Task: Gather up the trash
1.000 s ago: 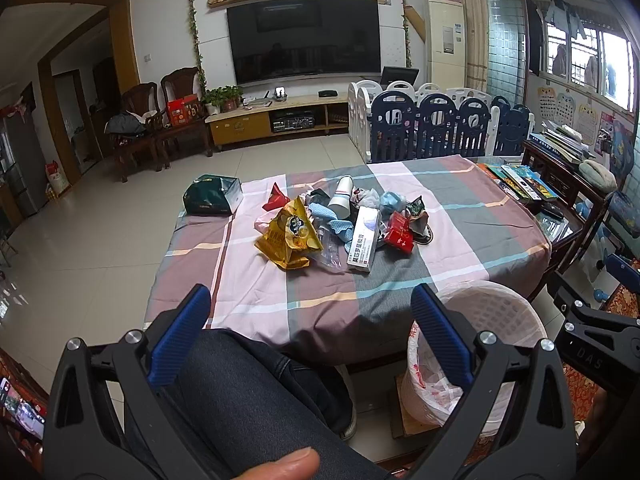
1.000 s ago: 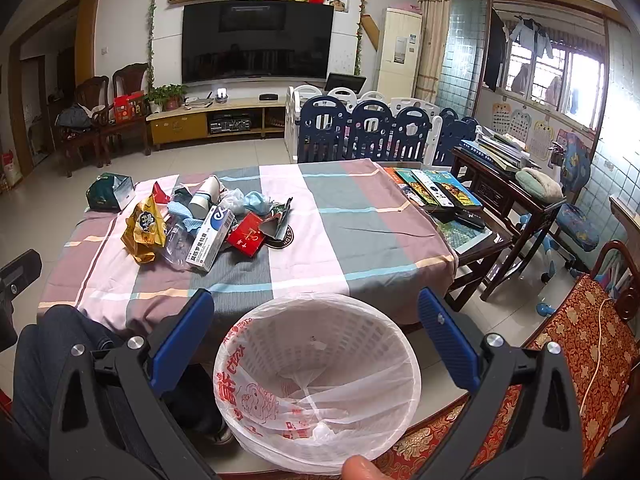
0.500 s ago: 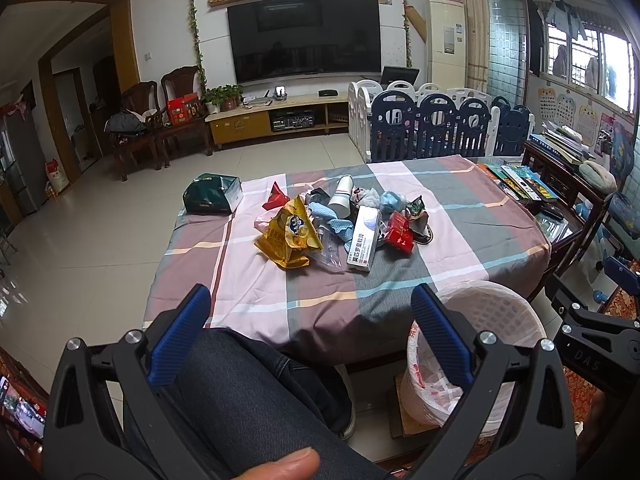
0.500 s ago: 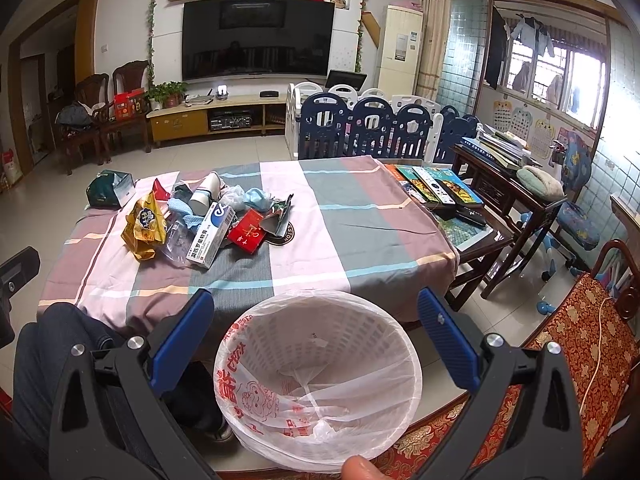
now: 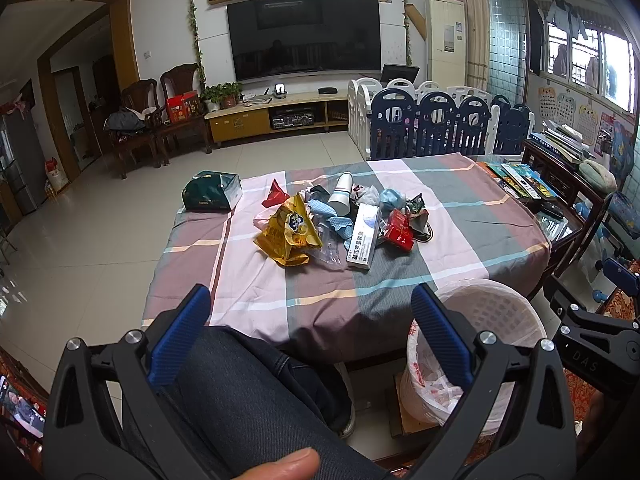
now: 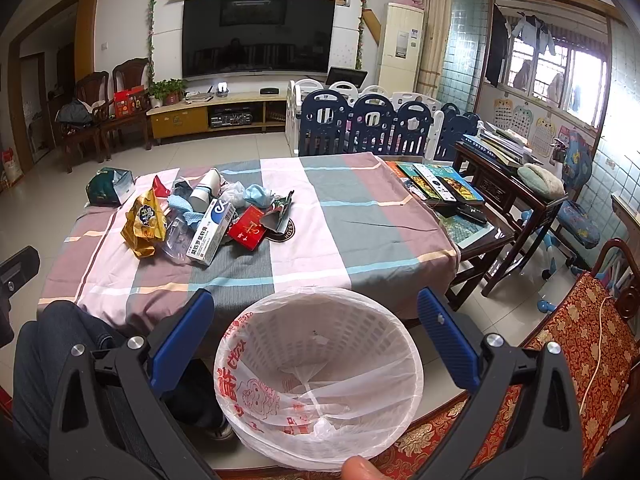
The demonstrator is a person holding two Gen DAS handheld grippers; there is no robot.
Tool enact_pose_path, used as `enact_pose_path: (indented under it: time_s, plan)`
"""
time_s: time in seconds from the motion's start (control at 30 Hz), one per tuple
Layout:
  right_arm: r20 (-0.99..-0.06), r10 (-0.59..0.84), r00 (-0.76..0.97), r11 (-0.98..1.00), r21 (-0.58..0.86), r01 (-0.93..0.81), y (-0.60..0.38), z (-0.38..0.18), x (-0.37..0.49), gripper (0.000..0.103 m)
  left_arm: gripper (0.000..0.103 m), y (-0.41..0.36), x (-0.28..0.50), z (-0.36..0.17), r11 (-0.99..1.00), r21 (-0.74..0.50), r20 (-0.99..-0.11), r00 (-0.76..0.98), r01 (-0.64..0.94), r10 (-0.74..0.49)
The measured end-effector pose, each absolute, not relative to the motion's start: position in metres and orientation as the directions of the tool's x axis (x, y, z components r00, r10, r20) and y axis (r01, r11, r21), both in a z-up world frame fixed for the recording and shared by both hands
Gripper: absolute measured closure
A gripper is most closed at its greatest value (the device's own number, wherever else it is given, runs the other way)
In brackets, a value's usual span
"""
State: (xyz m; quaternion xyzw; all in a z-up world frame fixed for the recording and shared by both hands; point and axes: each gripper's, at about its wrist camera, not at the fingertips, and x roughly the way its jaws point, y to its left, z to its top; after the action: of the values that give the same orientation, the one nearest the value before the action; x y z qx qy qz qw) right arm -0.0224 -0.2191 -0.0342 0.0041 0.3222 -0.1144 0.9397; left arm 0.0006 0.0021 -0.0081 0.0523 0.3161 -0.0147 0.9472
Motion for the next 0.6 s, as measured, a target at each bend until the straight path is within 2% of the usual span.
enact_pose_path:
  time_s: [0.6]
  plan:
    - [-0.604, -0.215, 0.767, 0.973, -0.067, 0.220, -0.2199, -0.0358, -0.0233, 0.003, 0.003, 0.0029, 0.0007, -0.0084, 0.994, 0.087, -0.598, 0.802, 0.060, 0.004]
